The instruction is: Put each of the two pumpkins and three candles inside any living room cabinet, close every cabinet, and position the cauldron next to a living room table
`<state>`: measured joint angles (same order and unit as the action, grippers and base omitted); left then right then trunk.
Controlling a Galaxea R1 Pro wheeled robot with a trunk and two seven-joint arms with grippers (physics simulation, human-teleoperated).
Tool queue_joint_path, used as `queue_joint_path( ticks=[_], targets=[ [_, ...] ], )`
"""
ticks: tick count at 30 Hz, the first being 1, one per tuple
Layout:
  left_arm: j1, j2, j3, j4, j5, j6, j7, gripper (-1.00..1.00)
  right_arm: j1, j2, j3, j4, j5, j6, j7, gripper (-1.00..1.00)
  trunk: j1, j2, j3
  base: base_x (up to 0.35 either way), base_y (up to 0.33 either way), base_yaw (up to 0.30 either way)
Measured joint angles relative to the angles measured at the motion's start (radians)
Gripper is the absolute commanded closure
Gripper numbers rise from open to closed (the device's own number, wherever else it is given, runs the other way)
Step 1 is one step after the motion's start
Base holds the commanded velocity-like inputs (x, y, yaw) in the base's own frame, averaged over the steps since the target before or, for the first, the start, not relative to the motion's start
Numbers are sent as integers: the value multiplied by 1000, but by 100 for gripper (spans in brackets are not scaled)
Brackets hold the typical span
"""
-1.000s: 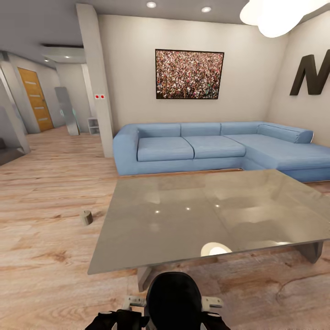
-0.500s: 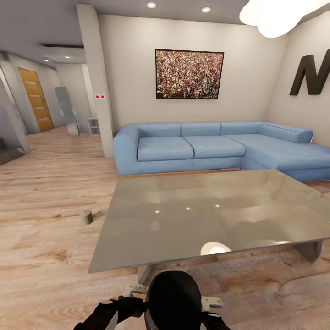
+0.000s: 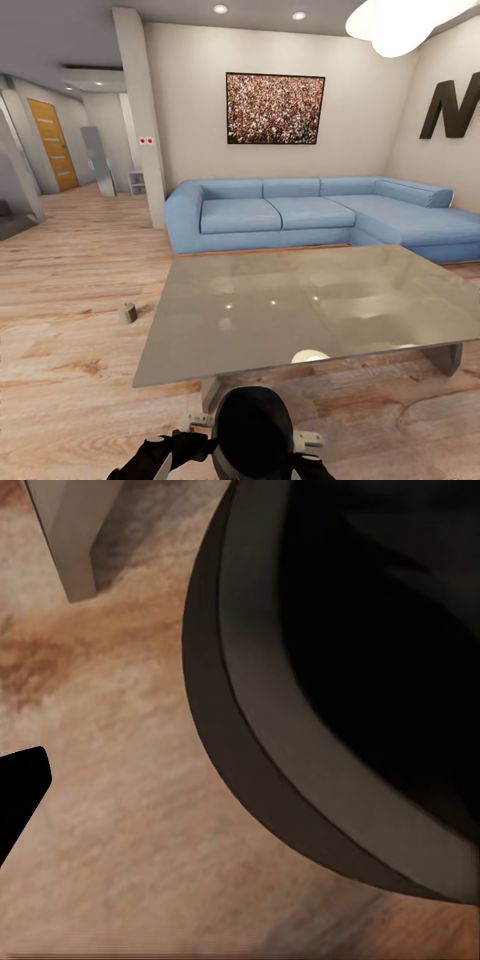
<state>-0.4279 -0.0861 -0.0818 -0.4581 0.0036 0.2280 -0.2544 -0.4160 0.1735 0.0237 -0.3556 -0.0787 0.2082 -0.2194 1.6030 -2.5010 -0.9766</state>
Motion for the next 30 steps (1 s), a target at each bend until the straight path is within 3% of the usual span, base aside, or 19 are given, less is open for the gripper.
queue_joint_path(
  ticks=[21, 30],
  targets=[
    [0, 0, 0, 0, 0, -1, 0, -100, 0, -6, -1, -1, 0, 1, 51, -100, 0, 0, 0, -20, 0, 0],
    [0, 0, 0, 0, 0, -1, 0, -100, 2, -9, -3, -15, 1, -2, 130, -100, 0, 0, 0, 0, 0, 0]
  ],
)
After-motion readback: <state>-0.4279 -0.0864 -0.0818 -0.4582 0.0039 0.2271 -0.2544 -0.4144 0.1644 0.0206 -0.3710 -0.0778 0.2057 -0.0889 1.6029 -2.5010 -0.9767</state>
